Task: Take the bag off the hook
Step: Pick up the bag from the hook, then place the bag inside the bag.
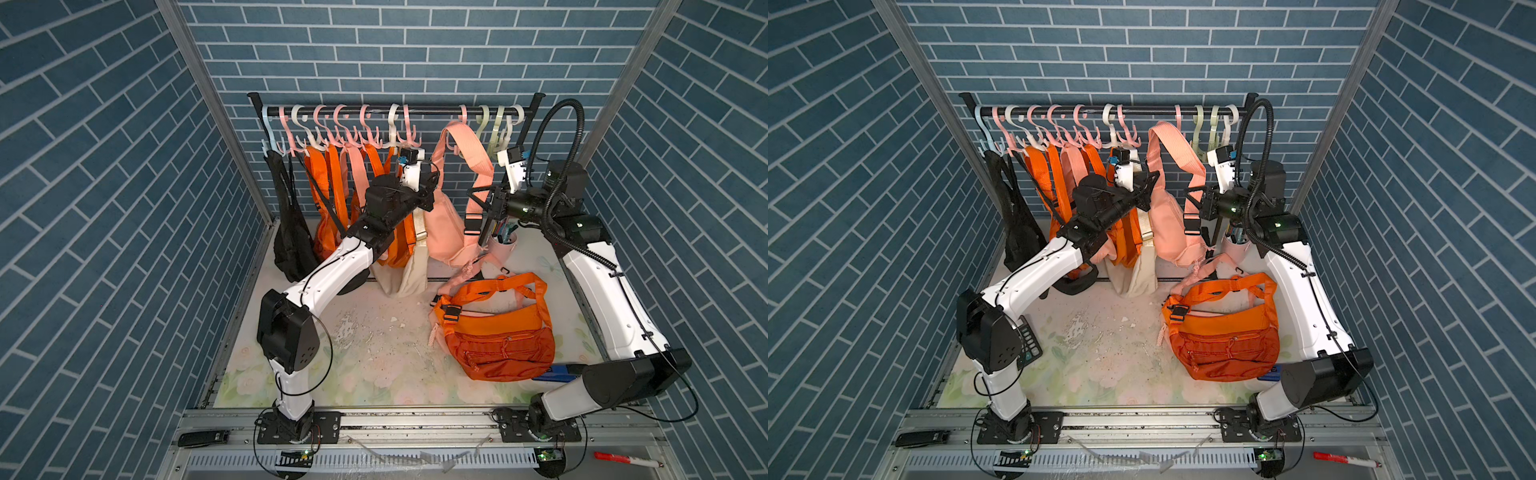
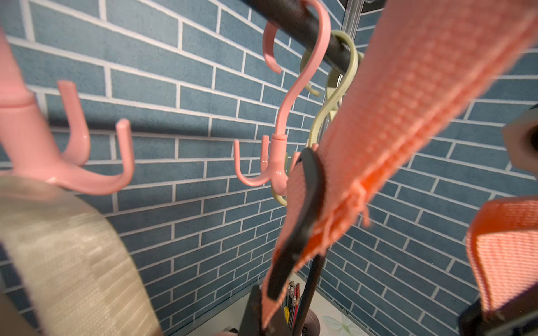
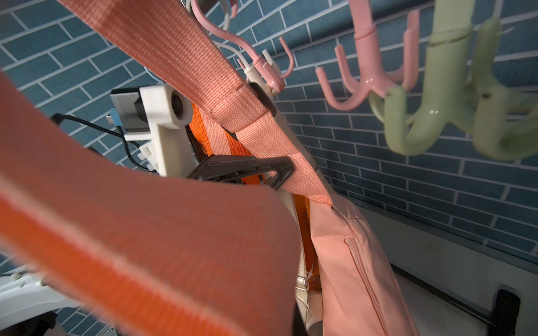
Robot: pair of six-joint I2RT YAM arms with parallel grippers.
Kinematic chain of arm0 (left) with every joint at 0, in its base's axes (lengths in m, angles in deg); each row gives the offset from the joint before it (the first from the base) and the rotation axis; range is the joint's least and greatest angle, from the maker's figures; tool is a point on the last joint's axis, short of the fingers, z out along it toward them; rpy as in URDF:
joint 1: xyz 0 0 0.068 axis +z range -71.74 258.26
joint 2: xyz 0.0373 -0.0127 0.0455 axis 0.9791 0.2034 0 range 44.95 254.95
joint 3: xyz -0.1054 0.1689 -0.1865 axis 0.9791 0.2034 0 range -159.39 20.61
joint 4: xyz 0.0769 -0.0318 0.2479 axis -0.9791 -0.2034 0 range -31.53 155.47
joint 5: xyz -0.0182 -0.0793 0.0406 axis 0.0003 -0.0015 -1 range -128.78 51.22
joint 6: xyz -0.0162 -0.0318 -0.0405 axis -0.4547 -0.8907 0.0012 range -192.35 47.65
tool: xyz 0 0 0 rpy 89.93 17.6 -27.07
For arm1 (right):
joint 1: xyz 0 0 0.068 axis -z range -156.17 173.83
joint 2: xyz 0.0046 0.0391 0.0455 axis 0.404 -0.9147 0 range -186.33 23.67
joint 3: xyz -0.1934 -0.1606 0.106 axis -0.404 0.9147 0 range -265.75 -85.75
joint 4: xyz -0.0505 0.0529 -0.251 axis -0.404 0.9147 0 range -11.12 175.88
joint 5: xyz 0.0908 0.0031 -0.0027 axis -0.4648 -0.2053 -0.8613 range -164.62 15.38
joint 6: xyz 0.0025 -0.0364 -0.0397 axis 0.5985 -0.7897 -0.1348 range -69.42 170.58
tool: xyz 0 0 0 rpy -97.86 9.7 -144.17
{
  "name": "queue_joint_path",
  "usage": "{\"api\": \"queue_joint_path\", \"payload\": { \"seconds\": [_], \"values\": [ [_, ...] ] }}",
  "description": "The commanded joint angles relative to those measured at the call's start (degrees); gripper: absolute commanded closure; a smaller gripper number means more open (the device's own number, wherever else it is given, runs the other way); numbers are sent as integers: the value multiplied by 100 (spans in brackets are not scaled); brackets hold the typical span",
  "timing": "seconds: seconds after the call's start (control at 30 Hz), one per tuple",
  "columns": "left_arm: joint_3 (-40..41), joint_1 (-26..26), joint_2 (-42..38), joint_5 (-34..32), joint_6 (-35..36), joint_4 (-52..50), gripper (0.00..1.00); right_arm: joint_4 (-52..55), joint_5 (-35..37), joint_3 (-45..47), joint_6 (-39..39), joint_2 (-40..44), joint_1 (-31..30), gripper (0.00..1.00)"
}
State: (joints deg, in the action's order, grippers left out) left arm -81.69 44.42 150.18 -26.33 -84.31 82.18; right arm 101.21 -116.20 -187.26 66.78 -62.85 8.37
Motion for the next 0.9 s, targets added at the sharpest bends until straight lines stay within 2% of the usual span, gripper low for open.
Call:
{"api": "queue_joint_path", "payload": {
  "seconds": [0.0,0.3,0.53,0.87],
  "values": [
    [94,-40,-319,-64,142,-156,100,85,49,-100,-100,184,17,100],
    [575,-91,-936,-112,257,-253,100,389,503,244,-100,812,27,100],
    [889,-213,-1348,-160,349,-414,100,857,1134,584,-126,1391,26,100],
    [1147,-904,-1871,-638,765,-1029,100,1522,1846,941,-118,2330,21,100]
  ]
}}
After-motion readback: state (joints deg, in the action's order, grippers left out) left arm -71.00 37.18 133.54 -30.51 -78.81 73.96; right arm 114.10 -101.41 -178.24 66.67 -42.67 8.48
